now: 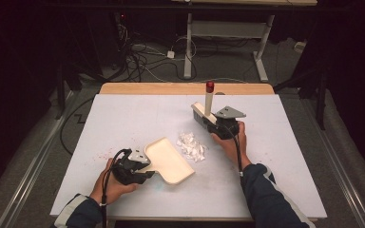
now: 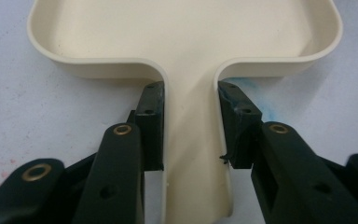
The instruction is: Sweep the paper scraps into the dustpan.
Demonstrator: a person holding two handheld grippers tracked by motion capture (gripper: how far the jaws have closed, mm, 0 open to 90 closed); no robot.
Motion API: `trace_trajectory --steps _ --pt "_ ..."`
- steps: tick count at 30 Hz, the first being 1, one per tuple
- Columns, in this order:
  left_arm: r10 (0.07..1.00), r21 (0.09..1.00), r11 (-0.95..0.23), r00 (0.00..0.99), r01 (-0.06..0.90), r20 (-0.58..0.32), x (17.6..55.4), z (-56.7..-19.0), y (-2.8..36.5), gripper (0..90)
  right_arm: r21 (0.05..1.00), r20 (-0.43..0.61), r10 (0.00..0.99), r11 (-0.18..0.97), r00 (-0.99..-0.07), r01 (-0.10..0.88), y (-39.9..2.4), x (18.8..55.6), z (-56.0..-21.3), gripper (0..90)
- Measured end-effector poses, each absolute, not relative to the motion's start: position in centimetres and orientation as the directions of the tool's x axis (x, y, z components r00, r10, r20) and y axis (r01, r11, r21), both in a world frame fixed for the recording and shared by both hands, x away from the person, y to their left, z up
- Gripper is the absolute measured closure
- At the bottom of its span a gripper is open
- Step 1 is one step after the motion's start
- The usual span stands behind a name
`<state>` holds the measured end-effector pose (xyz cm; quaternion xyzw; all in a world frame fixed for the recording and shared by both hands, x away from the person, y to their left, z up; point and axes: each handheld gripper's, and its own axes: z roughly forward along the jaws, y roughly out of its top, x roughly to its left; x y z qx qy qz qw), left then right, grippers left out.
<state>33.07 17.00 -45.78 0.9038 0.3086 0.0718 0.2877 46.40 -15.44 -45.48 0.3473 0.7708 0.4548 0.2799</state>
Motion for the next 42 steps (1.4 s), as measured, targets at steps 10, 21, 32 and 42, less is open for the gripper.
trace_trajectory --steps 10,21,32,42 --pt "0.602 0.564 -0.640 0.797 0.523 -0.056 33.3 -45.9 17.0 63.7 0.892 -0.126 0.711 0.386 -0.692 0.234 -13.9 44.3 -46.3 66.8" --pt "0.609 0.552 -0.643 0.791 0.532 -0.054 33.9 -45.9 16.3 63.7 0.901 -0.098 0.651 0.379 -0.753 0.211 -12.8 41.3 -46.3 67.0" --pt "0.625 0.548 -0.634 0.779 0.546 -0.053 33.8 -45.9 15.6 63.7 0.911 -0.047 0.610 0.350 -0.791 0.216 -10.8 38.3 -46.4 67.2" --pt "0.644 0.548 -0.617 0.763 0.564 -0.060 33.4 -45.8 15.2 63.7 0.910 -0.113 0.553 0.392 -0.826 0.138 -8.5 36.5 -45.8 67.4"
